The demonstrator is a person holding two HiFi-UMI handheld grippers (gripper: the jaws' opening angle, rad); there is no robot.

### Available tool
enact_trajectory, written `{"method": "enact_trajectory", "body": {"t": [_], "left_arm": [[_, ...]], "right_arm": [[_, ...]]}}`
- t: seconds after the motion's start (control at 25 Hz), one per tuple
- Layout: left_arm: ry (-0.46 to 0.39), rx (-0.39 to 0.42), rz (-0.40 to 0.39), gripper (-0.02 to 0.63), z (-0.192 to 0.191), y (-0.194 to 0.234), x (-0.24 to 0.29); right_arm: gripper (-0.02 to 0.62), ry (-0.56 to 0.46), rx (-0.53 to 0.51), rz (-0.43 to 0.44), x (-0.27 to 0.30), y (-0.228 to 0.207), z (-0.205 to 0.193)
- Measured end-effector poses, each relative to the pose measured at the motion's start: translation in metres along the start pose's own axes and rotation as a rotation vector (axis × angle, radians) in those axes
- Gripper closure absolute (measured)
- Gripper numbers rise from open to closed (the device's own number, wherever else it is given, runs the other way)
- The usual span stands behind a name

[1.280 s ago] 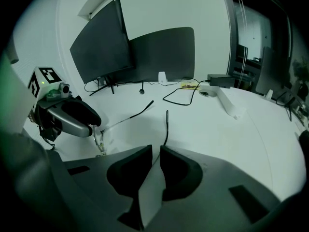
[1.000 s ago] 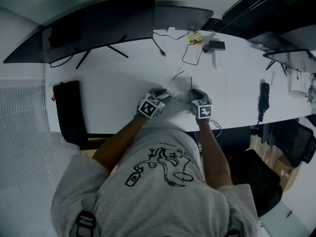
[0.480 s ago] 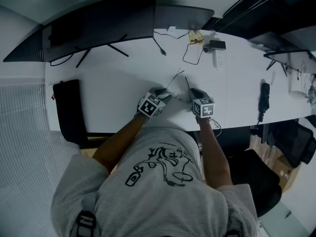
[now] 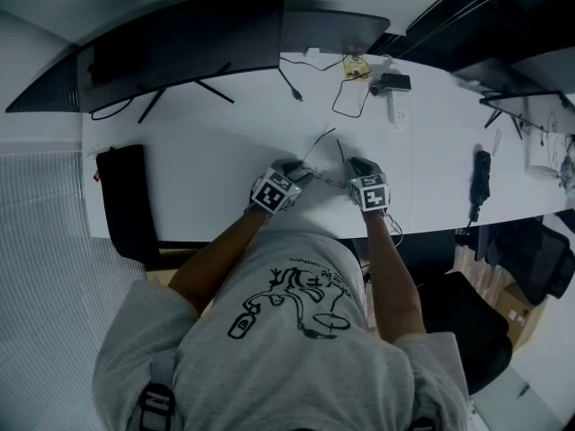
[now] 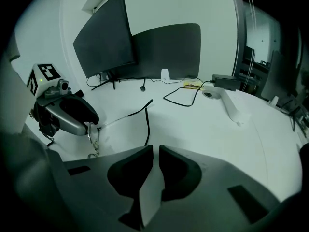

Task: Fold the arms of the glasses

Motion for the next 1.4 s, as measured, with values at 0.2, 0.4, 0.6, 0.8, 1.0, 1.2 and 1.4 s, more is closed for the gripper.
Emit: {"method": "enact_trajectory", "body": {"t": [0.2, 0.4, 0.6, 0.8, 1.0, 1.2, 1.4], "left_arm": [[0.0, 0.001, 0.001, 0.417, 0.0, -0.001, 0.0], [0.004, -0.001, 0.0, 0.417, -0.002, 0.0, 0.0], [0.003, 0.0, 0.002, 0.417, -0.001, -0.001, 0.0], [0.006, 0.005, 0.002, 0.417, -0.002, -0.001, 0.0], [0.009, 0.009, 0.003, 0.417, -0.003, -0.001, 0.001], [0.011, 0.013, 0.005, 0.417, -0.003, -0.001, 0.0], [0.016, 0.013, 0.006, 0.417, -0.004, -0.001, 0.001]], "right_arm": [[0.541, 0.006, -0.021, 0.005, -0.001, 0.004, -0.001], [0.538, 0.01, -0.026, 0.017, 0.0, 0.008, -0.004], [0.538, 0.04, -0.003, 0.046, 0.002, 0.013, -0.013], [0.538, 0.015, -0.031, 0.051, 0.0, 0.016, -0.006], [0.538, 0.017, -0.036, 0.063, -0.001, 0.019, -0.006], [0.538, 0.015, -0.042, 0.084, -0.002, 0.026, -0.007], [0.538, 0.041, -0.029, 0.113, 0.0, 0.031, -0.015]]}}
Point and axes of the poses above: the fingertips, and each gripper's own axes: x forward along the fingers, y to its left, z out of its top, the point moved 3 cm from there along -x, backward along the fingers, and after that the axes turned 6 degrees about x, right-handed, at the moved point
